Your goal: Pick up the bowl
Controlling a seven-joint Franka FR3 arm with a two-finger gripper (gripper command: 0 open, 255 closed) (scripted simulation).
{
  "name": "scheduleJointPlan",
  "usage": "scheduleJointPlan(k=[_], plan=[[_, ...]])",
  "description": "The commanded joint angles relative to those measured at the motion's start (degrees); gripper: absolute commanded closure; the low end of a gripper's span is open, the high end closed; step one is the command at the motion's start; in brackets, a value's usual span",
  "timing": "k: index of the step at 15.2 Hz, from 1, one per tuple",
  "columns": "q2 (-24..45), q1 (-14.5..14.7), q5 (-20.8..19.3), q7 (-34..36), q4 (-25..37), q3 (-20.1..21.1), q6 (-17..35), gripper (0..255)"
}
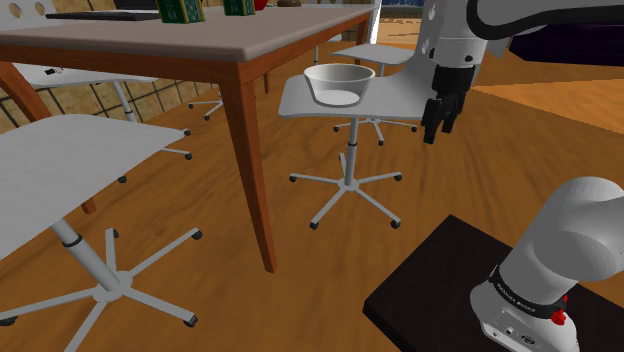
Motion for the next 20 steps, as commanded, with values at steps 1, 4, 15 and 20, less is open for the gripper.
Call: scheduleJointPlan(k=[1,4,15,20], plan=[[0.0,0.0,0.0,0.0,0.0,0.0,0.0,0],[6.66,0.41,1.21,-2.11,6.02,-2.1,1.17,0],[30.79,2.02,9.69,-10.91,32.93,-9.53,-1.21,0],[42.99,1.24,15.99,-14.87,48.98,-12.46,-6.15,0]])
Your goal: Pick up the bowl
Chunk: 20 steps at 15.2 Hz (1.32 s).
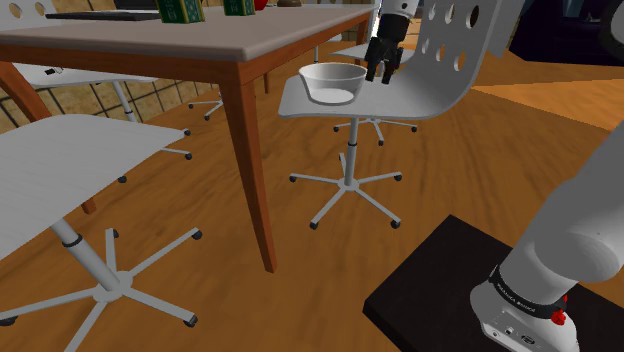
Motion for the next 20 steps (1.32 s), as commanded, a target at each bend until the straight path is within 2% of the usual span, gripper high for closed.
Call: scheduleJointPlan(k=[1,4,6,7,14,16,17,20], plan=[[5.02,-0.82,2.82,-1.74,7.17,-1.23,-2.81,0],[13.82,-2.95,7.83,-3.23,19.85,-2.34,-7.78,0],[20.75,-5.36,11.77,-3.44,30.43,-2.62,-12.11,0],[22.26,-6.07,12.57,-3.33,32.84,-2.47,-13.08,0],[18.82,-4.41,10.9,-5.56,21.94,-2.38,-5.81,0],[18.82,-4.41,10.9,-5.56,21.93,-2.37,-5.8,0],[18.75,-4.35,10.88,-5.47,21.88,-2.34,-5.78,255],[18.73,-4.35,10.87,-5.52,21.8,-2.35,-5.73,255]])
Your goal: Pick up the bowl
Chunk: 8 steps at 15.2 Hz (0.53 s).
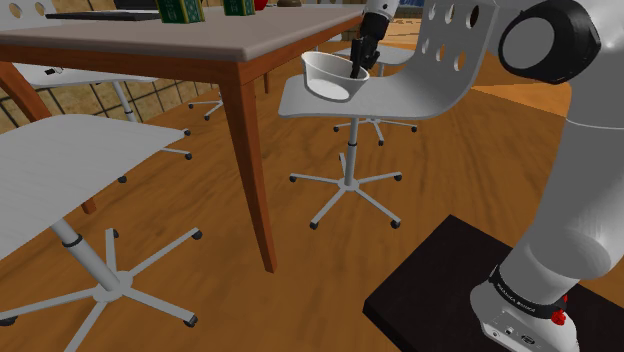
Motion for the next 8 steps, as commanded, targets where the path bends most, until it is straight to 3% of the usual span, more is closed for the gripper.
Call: scheduleJointPlan(k=[1,8], plan=[[0.04,-0.03,-0.48,-0.05,-0.59,-0.11,0.05,255],[1.17,-0.57,-0.02,0.48,2.7,-0.16,-2.1,255]])
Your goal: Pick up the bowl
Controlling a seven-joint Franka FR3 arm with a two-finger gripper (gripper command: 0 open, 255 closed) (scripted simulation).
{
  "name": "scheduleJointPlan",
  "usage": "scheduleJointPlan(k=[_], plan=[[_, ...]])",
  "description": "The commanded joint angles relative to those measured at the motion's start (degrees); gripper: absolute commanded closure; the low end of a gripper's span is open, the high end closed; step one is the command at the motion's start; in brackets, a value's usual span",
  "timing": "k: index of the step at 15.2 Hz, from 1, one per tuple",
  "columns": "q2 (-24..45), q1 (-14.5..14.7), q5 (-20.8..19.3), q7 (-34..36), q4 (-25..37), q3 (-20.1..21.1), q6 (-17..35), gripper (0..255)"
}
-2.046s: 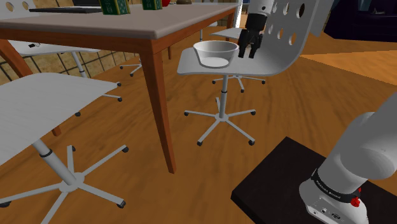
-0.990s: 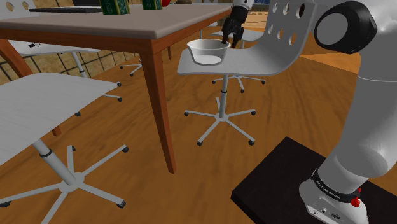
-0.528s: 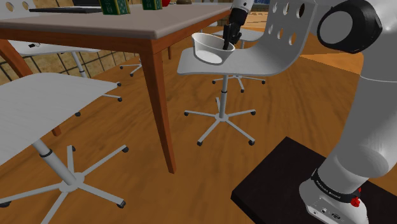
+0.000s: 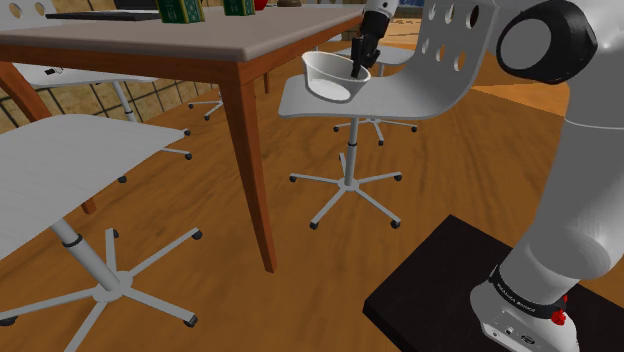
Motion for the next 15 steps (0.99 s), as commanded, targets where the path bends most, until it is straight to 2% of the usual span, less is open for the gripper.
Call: scheduleJointPlan(k=[1,8,13,15], plan=[[1.06,-0.53,0.18,0.51,2.66,-0.14,-1.9,255],[5.02,-2.55,2.12,2.82,14.08,-0.01,-9.13,255],[10.29,-5.38,4.76,5.45,26.58,0.6,-15.96,255],[10.52,-5.53,4.86,5.58,27.11,0.68,-16.22,255]])
